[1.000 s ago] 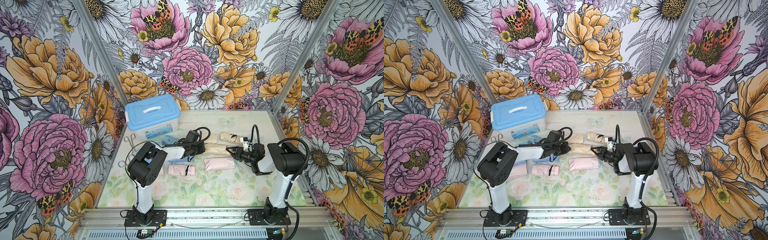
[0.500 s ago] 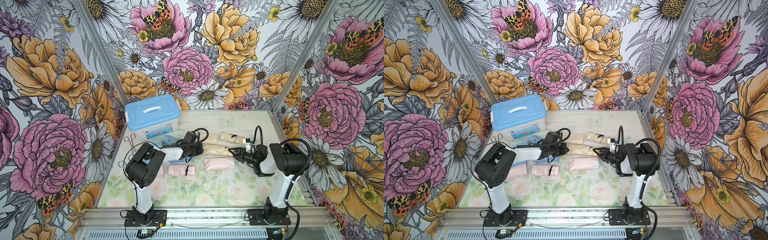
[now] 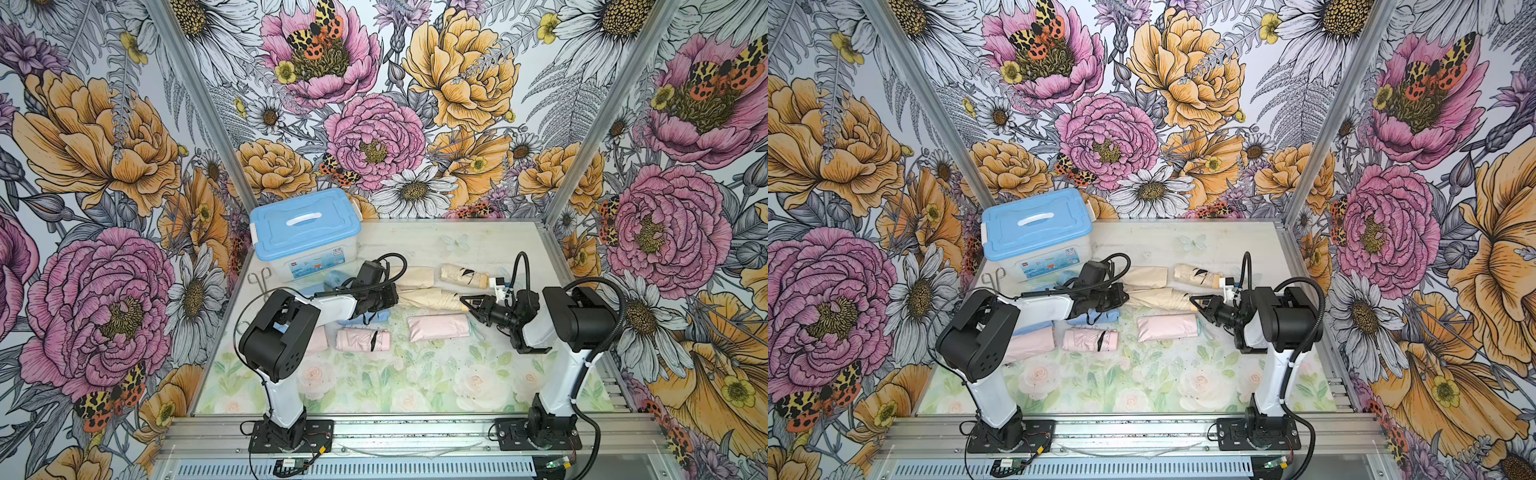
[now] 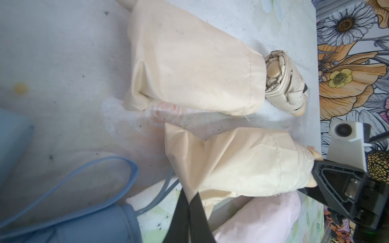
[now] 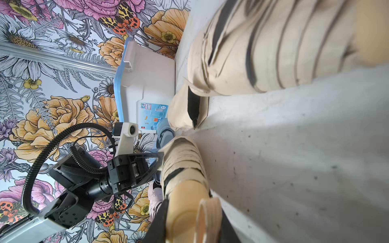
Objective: Take umbrellas out of sleeves
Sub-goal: Take out the umbrella from the umbrella sleeve.
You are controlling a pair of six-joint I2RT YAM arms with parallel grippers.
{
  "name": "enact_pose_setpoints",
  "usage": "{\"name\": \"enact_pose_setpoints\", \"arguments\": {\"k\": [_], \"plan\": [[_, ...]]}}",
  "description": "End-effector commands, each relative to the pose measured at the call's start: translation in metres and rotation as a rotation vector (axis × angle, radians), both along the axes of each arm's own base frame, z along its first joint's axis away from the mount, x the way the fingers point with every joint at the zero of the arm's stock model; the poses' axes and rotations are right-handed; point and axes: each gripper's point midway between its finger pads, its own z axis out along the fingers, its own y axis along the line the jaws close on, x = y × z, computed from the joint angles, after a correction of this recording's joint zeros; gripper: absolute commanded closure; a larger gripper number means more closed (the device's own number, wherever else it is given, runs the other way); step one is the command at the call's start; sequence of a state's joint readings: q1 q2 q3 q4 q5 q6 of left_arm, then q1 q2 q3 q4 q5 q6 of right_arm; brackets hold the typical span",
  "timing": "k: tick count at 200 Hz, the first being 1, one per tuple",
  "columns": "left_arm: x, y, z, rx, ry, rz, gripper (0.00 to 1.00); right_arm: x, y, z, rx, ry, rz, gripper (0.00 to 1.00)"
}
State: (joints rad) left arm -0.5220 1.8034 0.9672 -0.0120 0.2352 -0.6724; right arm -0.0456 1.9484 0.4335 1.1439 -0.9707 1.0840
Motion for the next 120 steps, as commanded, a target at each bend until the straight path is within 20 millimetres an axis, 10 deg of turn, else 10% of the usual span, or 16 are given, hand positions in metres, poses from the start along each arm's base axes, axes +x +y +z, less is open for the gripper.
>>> {"name": "enact_pose_setpoints", "arguments": {"k": [1,120], "plan": [[0.001,0.017,0.0,0.038,-0.011,0.023,1.0,0.007,-0.008,0.011,-0.02,-0.052,-0.032,0.99],[0.002,0.019,0.004,0.035,-0.023,0.015,1.0,0.0,-0.024,0.004,-0.149,0.018,-0.04,0.98]]}}
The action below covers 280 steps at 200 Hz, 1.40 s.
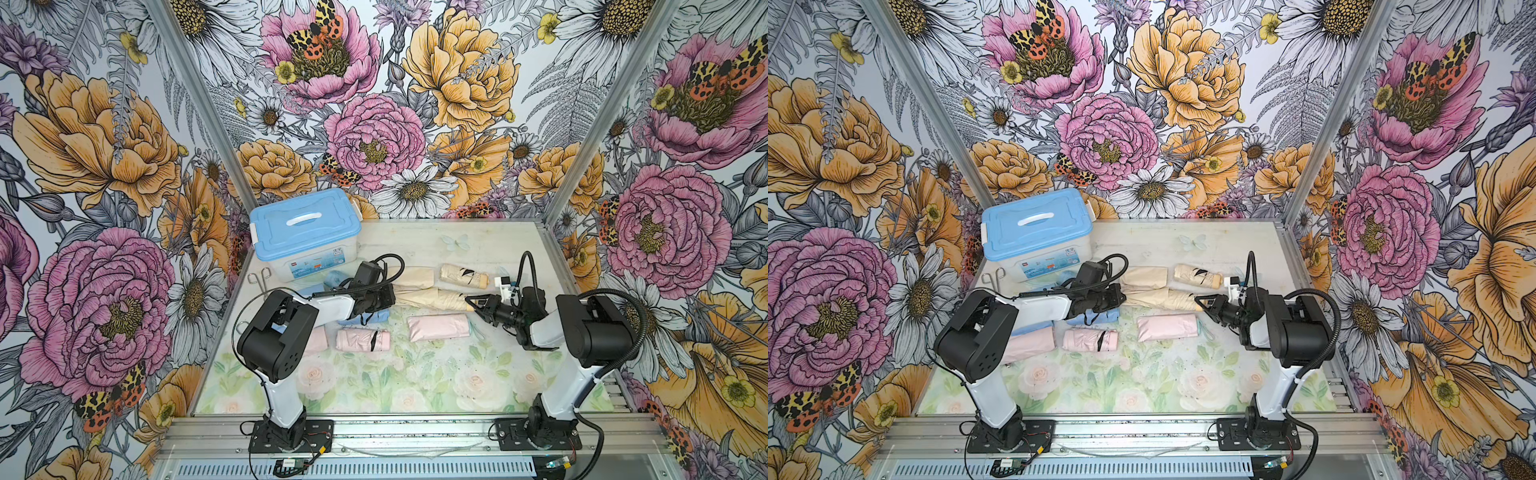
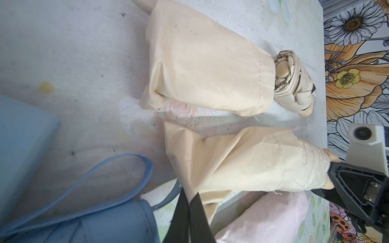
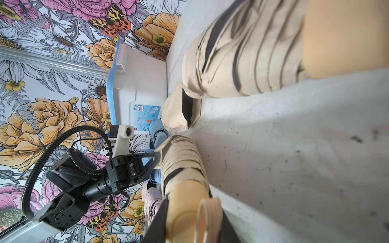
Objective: Take umbrellas out of sleeves
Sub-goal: Take out the umbrella from the umbrella sleeve.
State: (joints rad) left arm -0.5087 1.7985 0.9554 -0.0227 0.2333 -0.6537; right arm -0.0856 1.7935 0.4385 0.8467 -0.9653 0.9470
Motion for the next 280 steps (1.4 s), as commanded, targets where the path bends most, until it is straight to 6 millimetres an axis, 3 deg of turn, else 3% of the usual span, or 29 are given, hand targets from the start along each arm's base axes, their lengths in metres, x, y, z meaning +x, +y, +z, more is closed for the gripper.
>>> {"name": "enact_pose_setpoints", "arguments": {"k": [1,122,242,280], "plan": [[0.003,0.01,0.008,0.016,-0.029,0.013,1.0,0.006,-0.011,-0.001,-0.08,-0.012,-0.027,0.98],[0.003,0.021,0.009,0.008,-0.041,0.023,1.0,0.008,-0.033,0.002,-0.111,0.027,-0.063,0.96],[0.001,0.018,0.009,0.002,-0.041,0.005,1.0,0.009,-0.059,-0.001,-0.235,0.062,-0.115,0.94],[0.002,0.015,0.011,-0.004,-0.046,0.0,1.0,0.012,-0.065,-0.001,-0.263,0.073,-0.131,0.89]]}}
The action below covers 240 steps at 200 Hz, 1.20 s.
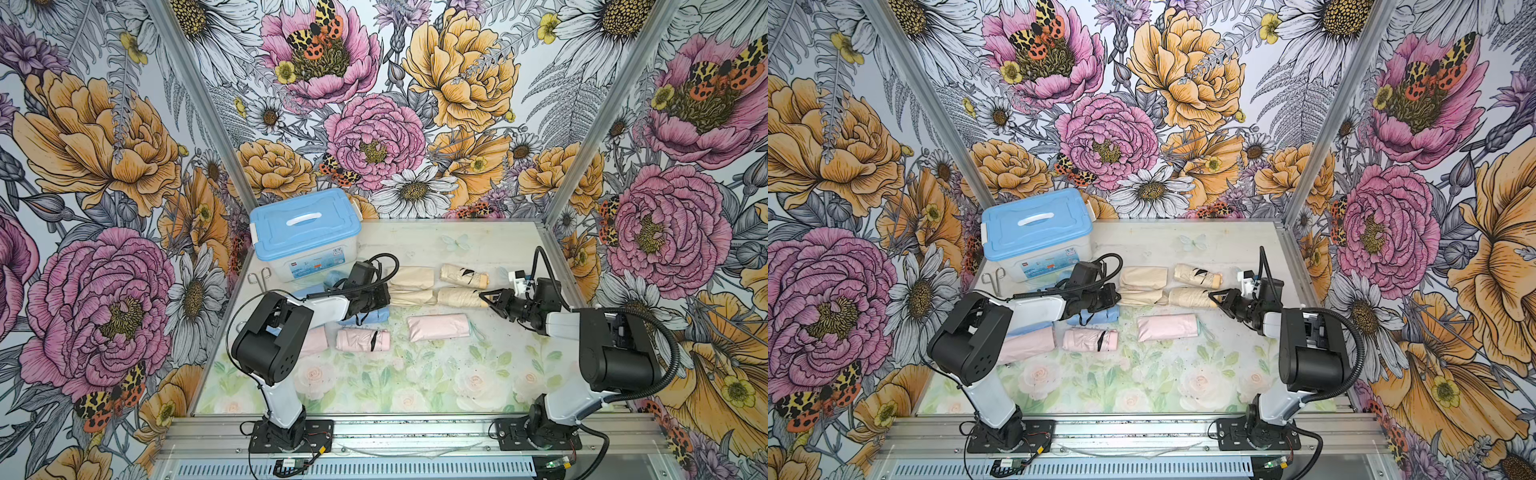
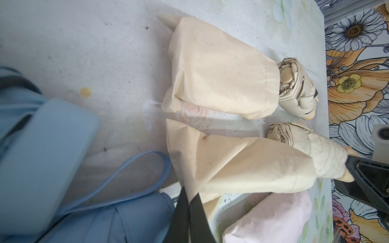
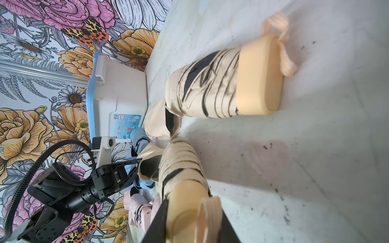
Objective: Take umbrellas out of sleeves
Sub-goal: Take out the umbrella from the umbrella sleeve, then place the umbrella at the center of the board, then place the umbrella sleeve at the center of the board.
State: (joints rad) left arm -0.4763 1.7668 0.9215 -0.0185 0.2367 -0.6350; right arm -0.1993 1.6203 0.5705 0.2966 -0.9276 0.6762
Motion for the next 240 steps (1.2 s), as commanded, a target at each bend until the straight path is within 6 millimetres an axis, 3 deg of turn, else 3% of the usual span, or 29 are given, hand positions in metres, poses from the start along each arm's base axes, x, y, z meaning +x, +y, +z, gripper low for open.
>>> {"name": "enact_pose_setpoints", "arguments": {"k": [1,74,90,125,157,200,240], "plan": [[0.002,-0.001,0.01,-0.009,-0.037,-0.016,1.0,0.005,-0.022,-0.014,-0.12,0.026,-0.08,0.89],[-0.001,-0.011,0.012,-0.01,-0.04,-0.031,0.96,0.006,-0.034,-0.022,-0.157,0.064,-0.114,0.72],[-0.001,-0.012,0.013,-0.011,-0.043,-0.032,0.91,0.006,-0.036,-0.024,-0.172,0.074,-0.116,0.7],[-0.001,-0.015,0.018,-0.014,-0.054,-0.035,0.79,0.005,-0.044,-0.025,-0.225,0.086,-0.138,0.51],[0.0,-0.015,0.025,-0.015,-0.07,-0.029,0.71,0.002,-0.053,-0.025,-0.293,0.103,-0.163,0.43],[-0.001,-0.013,0.046,-0.016,-0.115,-0.02,0.56,0.0,-0.066,-0.005,-0.369,0.053,-0.225,0.35],[-0.003,-0.008,0.063,-0.006,-0.153,-0.007,0.5,-0.004,-0.061,0.021,-0.339,-0.004,-0.239,0.32]]}}
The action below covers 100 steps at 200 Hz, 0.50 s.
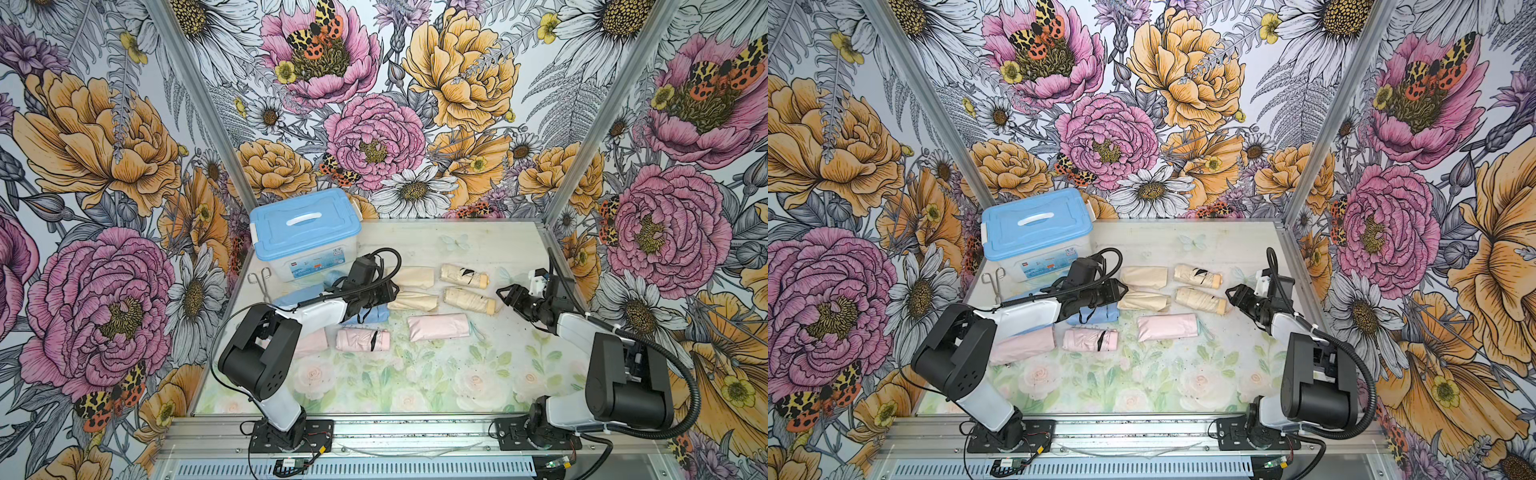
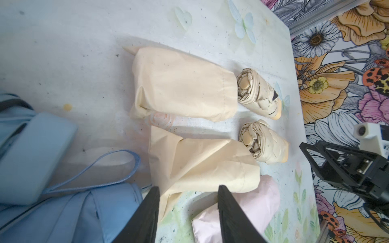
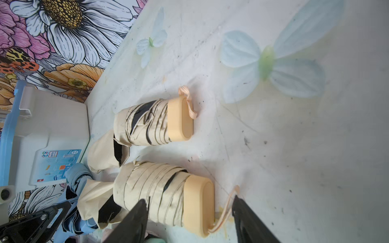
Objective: Take umbrellas out of sleeves
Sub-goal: Place the umbrella sleeve at the center of the board, then take out the umbrella from the umbrella sleeve.
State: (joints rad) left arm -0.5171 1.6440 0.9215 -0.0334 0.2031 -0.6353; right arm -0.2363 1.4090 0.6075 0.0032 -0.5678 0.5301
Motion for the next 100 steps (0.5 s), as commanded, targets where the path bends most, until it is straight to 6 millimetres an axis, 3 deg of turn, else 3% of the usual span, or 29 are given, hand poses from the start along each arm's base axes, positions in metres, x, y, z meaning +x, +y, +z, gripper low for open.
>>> {"name": "enact_pose_setpoints", "arguments": {"k": [1,50,100], "plan": [[0.001,0.004,0.016,0.022,-0.049,0.013,0.5,-0.003,-0.002,0.012,-0.008,-0.024,-0.019,0.32],[-0.008,0.007,0.049,0.053,-0.132,0.028,0.4,-0.013,0.008,0.042,0.026,-0.098,-0.012,0.28],[-0.024,-0.005,0.062,0.069,-0.172,-0.001,0.36,-0.02,0.028,0.051,0.029,-0.103,0.033,0.26]]}}
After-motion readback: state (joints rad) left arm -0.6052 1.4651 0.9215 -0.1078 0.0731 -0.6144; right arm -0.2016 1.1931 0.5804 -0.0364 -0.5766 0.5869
